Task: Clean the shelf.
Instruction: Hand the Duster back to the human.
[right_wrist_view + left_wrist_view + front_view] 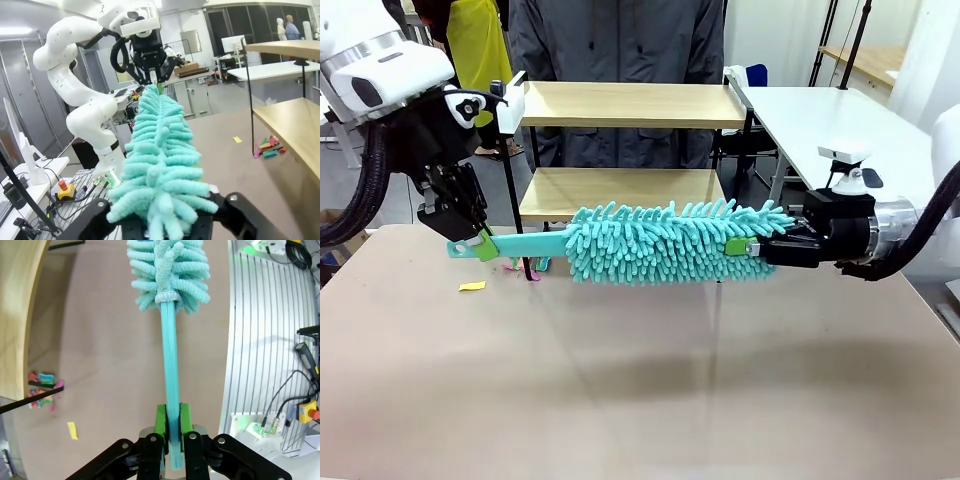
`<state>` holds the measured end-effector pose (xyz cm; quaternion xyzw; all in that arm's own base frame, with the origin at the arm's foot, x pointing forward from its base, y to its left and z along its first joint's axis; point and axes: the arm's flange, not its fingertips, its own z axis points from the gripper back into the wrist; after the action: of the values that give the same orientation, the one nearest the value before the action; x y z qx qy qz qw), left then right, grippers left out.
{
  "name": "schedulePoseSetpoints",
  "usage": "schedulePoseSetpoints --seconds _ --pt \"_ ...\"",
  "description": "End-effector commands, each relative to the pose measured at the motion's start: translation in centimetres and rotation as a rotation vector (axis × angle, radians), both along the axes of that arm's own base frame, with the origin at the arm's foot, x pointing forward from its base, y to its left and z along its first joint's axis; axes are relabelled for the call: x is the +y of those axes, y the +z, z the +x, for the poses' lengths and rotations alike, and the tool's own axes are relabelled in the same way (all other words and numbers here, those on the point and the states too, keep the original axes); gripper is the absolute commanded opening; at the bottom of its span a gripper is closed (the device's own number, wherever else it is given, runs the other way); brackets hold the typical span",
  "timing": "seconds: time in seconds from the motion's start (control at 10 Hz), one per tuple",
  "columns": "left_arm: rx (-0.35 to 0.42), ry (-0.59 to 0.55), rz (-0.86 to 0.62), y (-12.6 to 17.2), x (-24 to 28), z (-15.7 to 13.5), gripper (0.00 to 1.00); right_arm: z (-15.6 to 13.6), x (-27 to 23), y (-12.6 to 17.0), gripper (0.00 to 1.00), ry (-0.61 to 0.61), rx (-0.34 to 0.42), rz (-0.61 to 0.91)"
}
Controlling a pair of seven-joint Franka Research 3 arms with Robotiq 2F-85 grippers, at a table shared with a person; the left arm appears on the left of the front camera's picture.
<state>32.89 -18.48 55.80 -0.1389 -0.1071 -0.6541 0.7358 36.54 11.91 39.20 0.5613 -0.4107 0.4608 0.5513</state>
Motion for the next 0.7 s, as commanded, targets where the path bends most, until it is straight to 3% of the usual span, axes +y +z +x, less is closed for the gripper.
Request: schedulePoseSetpoints --seconds 0.0,0.5,0.6 --pt "-0.009 0.002 0.004 0.4 -0.1 -0.2 0.13 -2.9 0.1 0.2 0.03 0.019 0.019 -0.037" --pt "-0.009 0.002 0.004 0.4 -0.1 -0.2 0.13 -2.8 -0.3 0.4 0.0 0.042 0.02 -0.023" --pt "0.0 -0.002 0.001 0.0 -0.1 0.0 0.13 -0.3 -0.1 0.0 0.0 0.021 -0.003 -0.024"
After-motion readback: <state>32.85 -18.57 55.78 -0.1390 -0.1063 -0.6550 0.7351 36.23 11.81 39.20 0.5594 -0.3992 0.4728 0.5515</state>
